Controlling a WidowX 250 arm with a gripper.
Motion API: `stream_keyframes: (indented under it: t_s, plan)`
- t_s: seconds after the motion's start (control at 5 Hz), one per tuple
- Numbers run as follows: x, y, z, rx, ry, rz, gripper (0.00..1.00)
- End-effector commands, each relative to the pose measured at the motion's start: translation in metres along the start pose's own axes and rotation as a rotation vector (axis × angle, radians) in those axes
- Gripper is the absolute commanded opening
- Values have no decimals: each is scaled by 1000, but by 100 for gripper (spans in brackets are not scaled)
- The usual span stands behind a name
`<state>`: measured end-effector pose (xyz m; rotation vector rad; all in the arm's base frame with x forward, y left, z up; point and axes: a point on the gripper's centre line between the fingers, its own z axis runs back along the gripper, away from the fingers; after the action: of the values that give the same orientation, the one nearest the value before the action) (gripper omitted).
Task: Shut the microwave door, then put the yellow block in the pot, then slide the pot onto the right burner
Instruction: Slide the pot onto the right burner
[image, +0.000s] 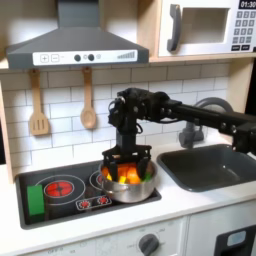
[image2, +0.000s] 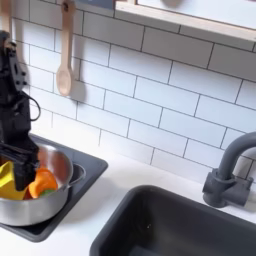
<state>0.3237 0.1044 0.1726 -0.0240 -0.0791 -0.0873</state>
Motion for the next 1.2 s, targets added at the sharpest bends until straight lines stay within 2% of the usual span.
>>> stream_keyframes:
  t_s: [0.0,0.2,0.4,0.6,1.0]
  plan:
    - [4,-1,-24,-19,18,33,100]
    - [4,0,-26,4,28,39,100]
    - [4,1,-32,-2,37,47,94]
    - [4,2,-29,6,37,40,0]
    - [6,2,-14,13,7,33,0]
